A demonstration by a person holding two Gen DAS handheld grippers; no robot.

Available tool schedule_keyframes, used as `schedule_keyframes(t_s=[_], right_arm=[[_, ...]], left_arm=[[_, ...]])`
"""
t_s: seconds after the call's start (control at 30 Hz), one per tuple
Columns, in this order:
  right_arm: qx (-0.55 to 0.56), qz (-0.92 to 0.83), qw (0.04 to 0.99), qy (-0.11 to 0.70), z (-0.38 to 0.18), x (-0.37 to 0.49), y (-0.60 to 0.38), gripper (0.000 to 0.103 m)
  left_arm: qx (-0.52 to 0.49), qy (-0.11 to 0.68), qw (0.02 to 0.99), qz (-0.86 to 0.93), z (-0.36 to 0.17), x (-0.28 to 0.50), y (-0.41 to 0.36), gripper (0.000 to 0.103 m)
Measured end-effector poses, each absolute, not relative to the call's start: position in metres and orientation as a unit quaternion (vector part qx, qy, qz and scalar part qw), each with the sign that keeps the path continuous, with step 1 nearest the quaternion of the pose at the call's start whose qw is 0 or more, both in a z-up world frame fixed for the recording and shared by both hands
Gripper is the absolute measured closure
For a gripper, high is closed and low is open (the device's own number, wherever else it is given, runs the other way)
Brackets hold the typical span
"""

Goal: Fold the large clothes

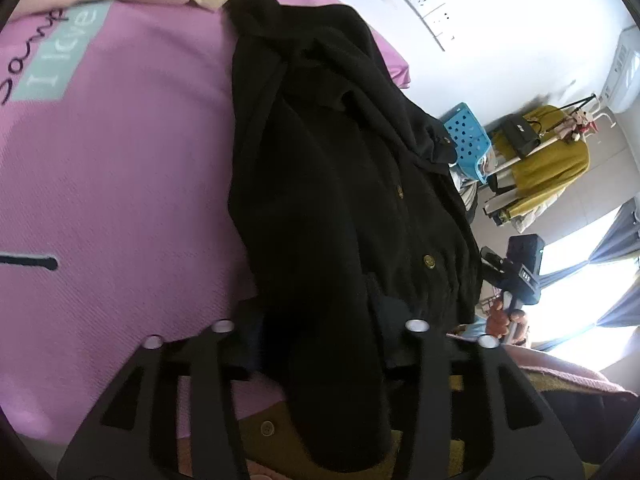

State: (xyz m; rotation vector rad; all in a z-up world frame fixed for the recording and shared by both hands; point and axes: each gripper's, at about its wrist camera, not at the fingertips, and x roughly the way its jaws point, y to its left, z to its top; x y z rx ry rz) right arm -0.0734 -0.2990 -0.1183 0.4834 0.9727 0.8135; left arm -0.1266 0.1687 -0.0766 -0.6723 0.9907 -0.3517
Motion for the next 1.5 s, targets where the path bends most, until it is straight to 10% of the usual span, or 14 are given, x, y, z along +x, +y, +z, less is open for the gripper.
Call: schedule_keyframes(t_s=[0.2,0.43,0.53,0.7,1.5], right_arm=[[0.189,0.404,0.777,0.444,-0.117,-0.087,-0.292,0.015],[0.212,0.452,0.744,0.445,-0.121,-0.09,-0.281,0.027],[0.224,0.46,0.73,0.452,-0.128,-0.089,-0.276,0.048],[0.243,0.474,0.722,0.441,-0.124,-0.091,-0.267,0.084],[0.288,0.481,0.767,0.313,-0.016,-0.027,-0.275,0.092]], left_arm=[[-0.3,0.466,0.809,-0.193,-0.076,-0.121,0.158,0.02],[-0.275,0.467,0.814,-0.208,-0.078,-0.12,0.148,0.014],[-0.273,0.467,0.817,-0.198,-0.077,-0.12,0.147,0.024],[-0.284,0.467,0.819,-0.176,-0.074,-0.12,0.152,0.077],[-0.339,0.374,0.842,-0.189,0.012,-0.083,0.2,0.085]])
